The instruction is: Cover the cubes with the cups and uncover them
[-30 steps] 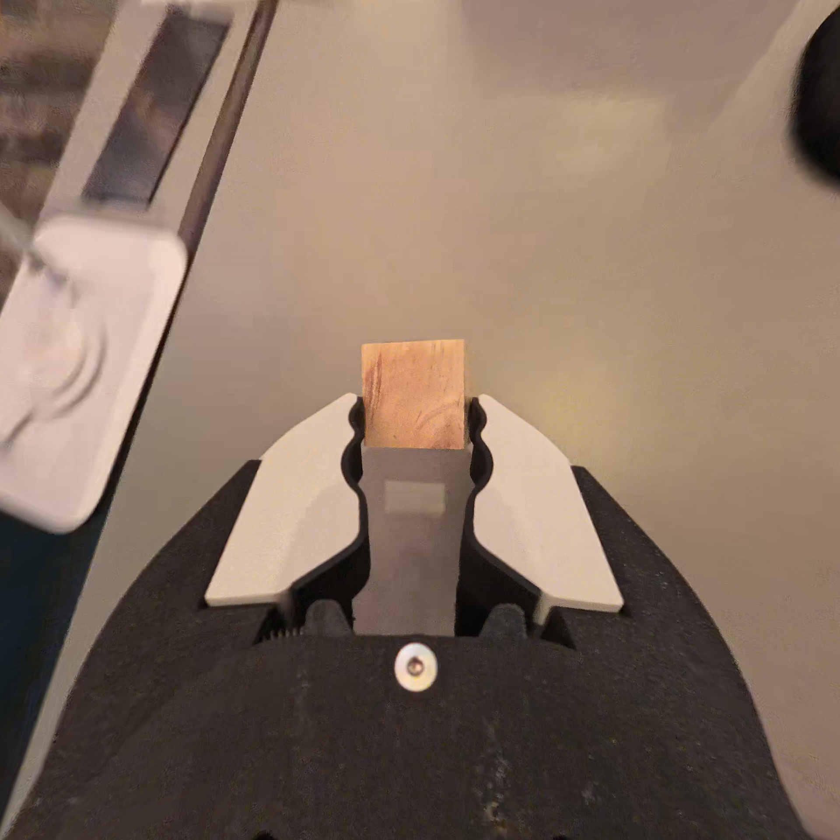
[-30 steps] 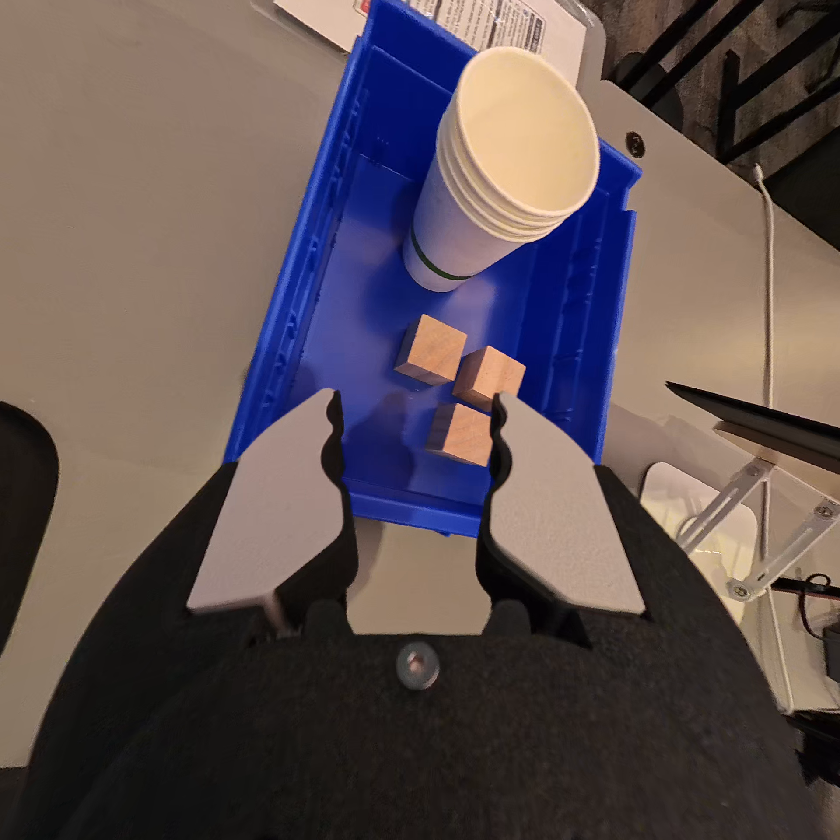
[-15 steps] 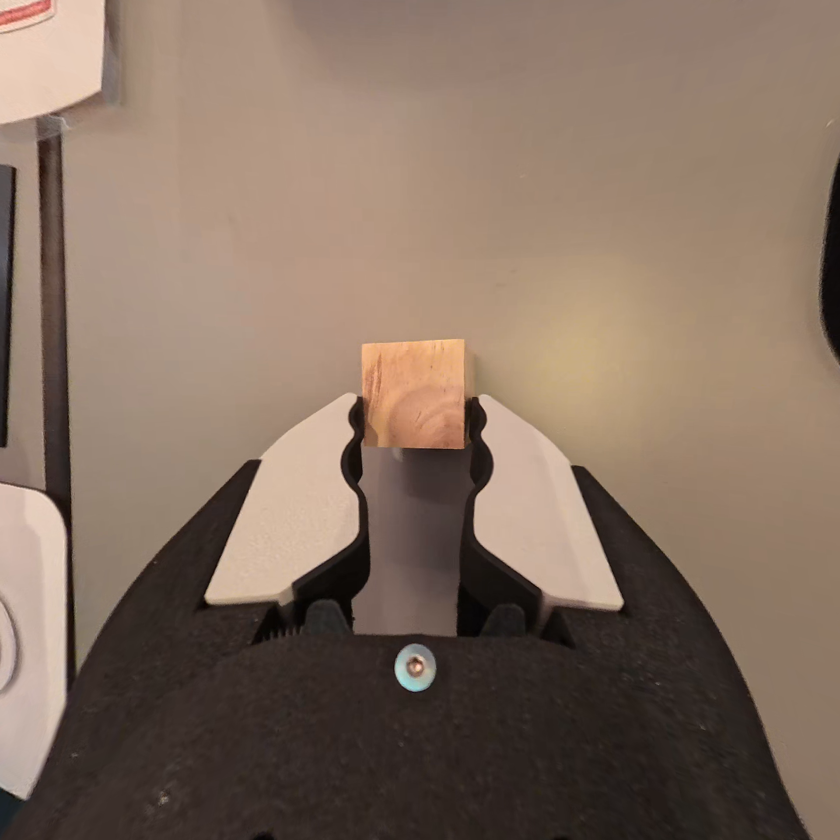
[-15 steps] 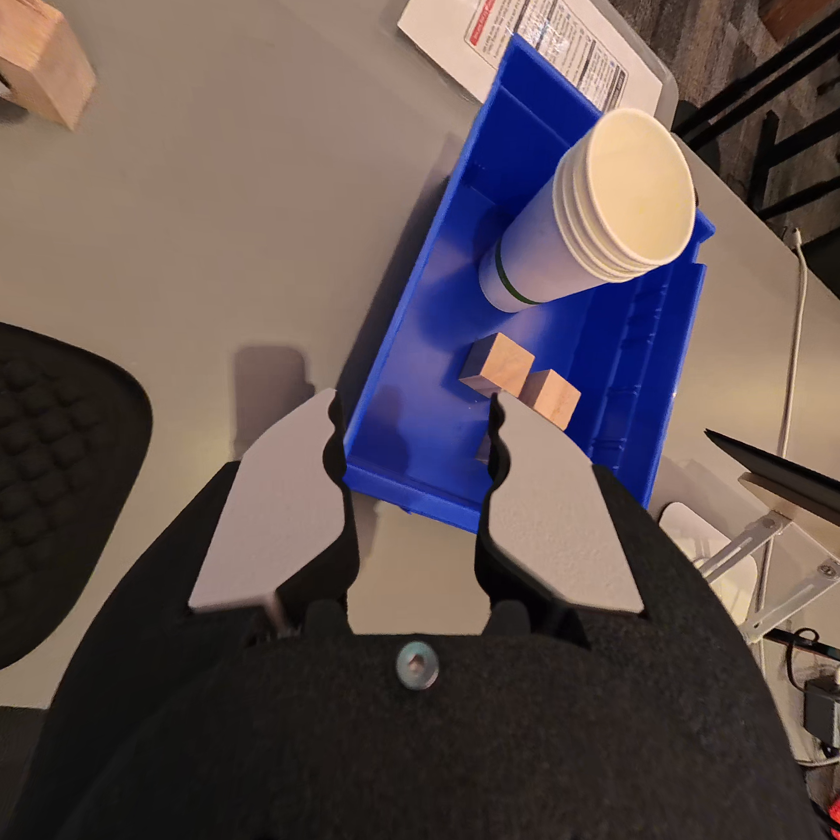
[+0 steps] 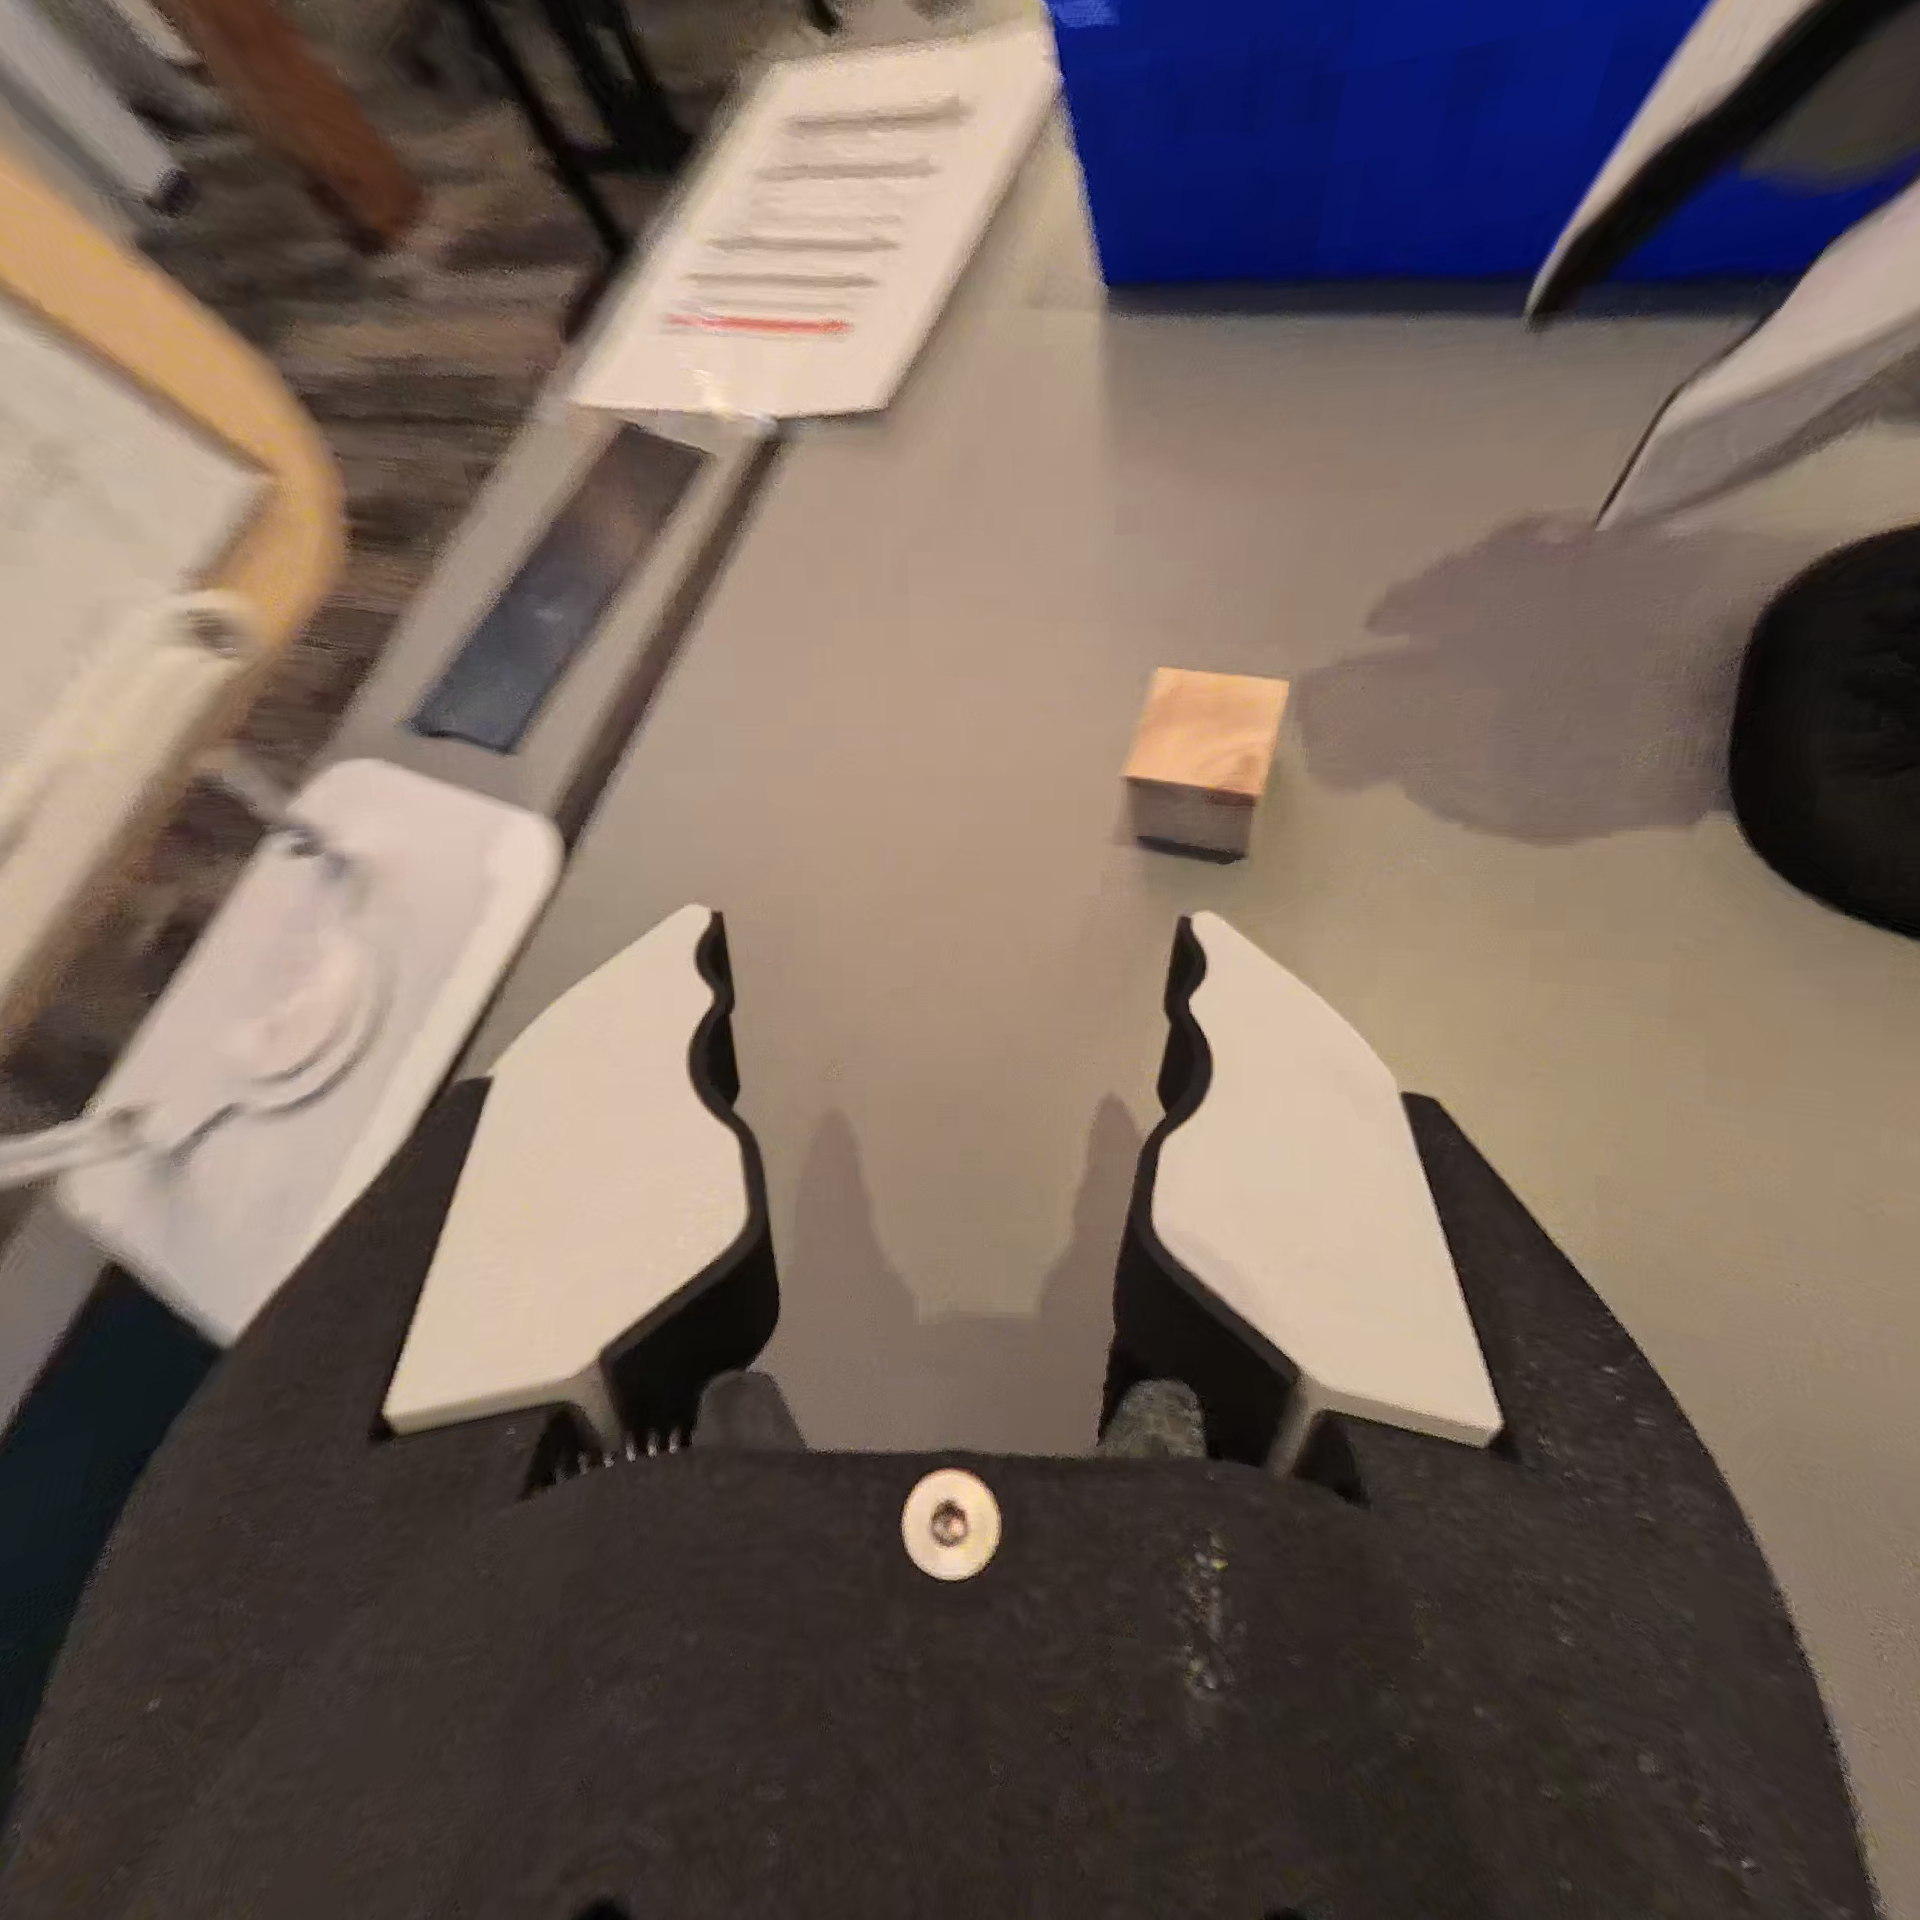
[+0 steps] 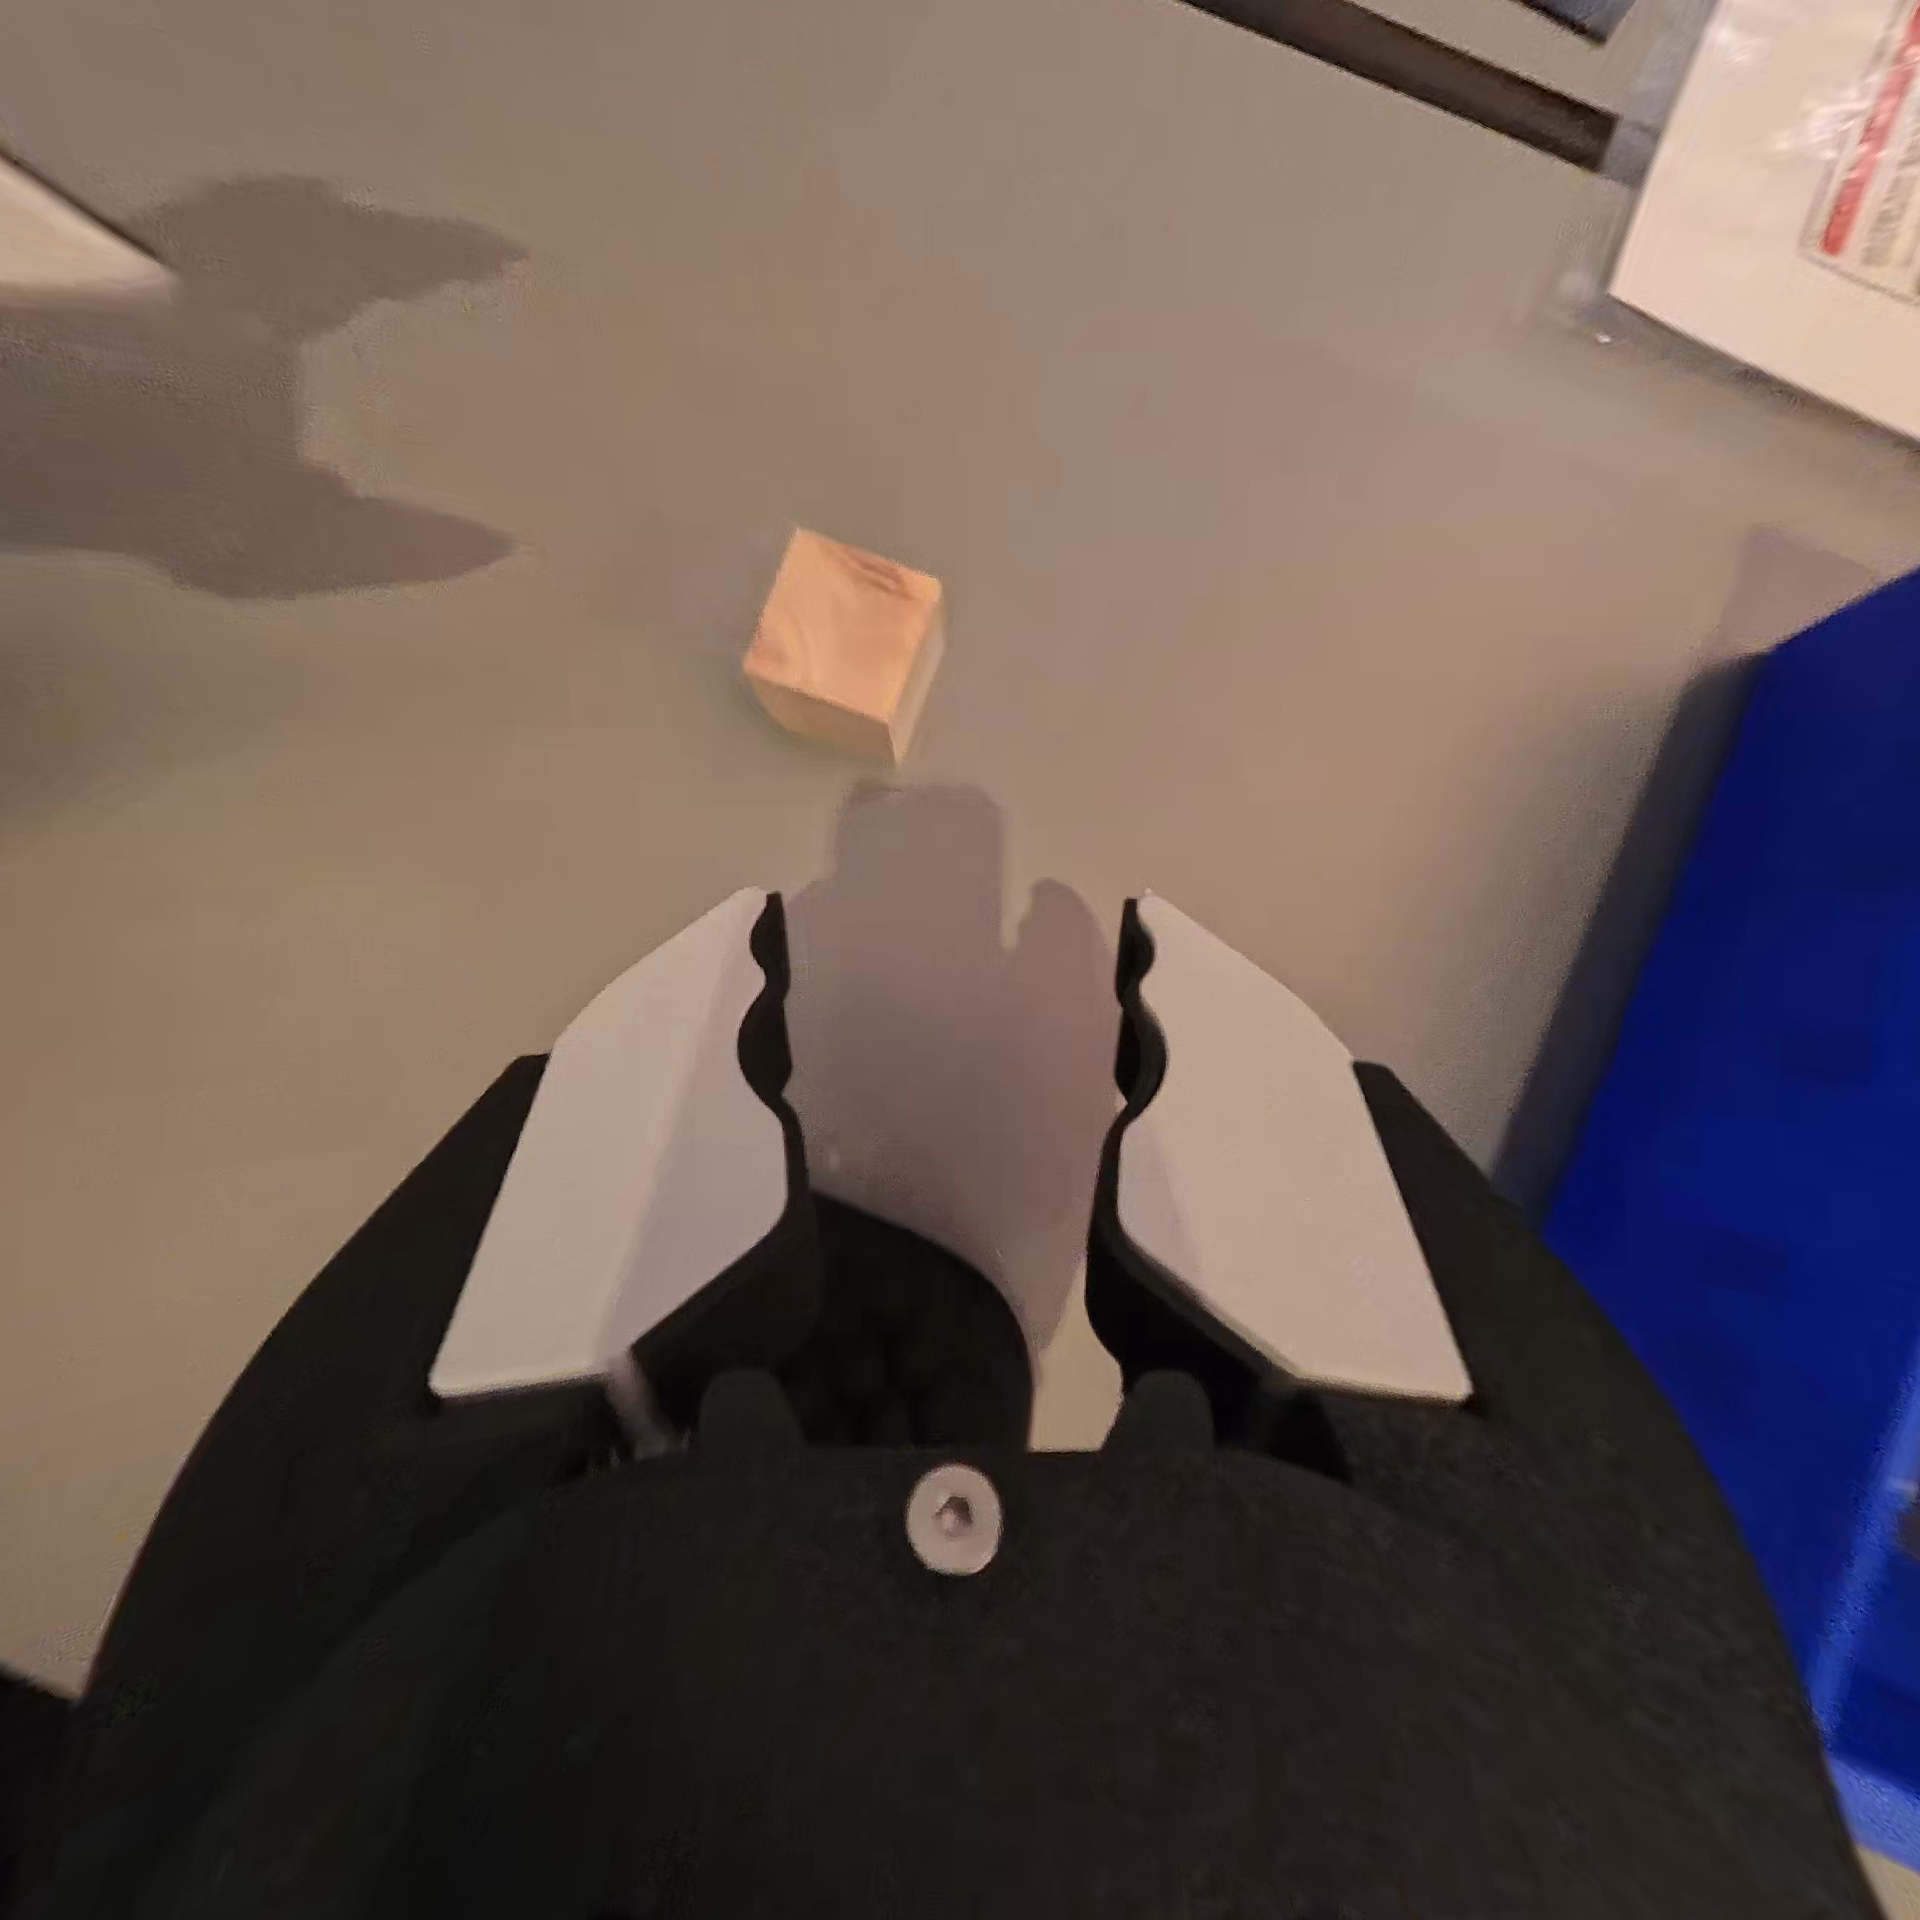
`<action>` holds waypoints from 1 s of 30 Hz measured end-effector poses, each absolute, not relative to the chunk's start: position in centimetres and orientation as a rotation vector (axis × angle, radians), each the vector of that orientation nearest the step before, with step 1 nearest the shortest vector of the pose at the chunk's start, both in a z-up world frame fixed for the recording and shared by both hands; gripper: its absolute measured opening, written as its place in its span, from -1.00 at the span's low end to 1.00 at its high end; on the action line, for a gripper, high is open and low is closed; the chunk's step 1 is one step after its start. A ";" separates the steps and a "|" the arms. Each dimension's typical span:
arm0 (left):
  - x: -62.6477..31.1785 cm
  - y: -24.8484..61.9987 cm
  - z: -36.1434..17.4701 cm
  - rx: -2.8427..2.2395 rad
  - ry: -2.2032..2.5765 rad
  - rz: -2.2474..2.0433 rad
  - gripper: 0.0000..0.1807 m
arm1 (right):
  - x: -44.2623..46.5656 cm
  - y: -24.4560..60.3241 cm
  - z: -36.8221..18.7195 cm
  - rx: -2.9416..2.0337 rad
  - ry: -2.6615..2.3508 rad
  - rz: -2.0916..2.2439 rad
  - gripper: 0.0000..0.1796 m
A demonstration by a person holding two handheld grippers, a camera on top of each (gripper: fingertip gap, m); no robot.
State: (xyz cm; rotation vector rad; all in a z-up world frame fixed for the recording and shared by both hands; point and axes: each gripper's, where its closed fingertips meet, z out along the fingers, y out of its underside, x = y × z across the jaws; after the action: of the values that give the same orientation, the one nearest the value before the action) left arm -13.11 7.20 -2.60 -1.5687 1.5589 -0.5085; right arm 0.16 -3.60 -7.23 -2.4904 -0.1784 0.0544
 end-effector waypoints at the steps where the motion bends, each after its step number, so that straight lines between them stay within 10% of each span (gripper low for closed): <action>1: -14.5 7.6 -1.0 -1.559 1.499 -0.494 -0.13 | -0.5 -2.5 -7.9 -2.510 -0.164 0.054 -0.29; 17: -24.4 10.2 6.3 -1.538 1.229 -0.398 -0.15 | -3.5 3.5 -13.6 -2.736 -0.075 -0.034 -0.47; 30: -26.7 12.0 6.9 -1.572 1.131 -0.454 -0.22 | 13.5 -8.7 5.6 -2.447 0.021 -0.206 -0.48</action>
State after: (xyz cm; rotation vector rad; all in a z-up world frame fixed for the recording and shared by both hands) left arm -26.75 11.99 6.87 -1.5718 1.1311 -0.4536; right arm 13.49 -8.71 5.61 -2.4467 0.0213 -0.2060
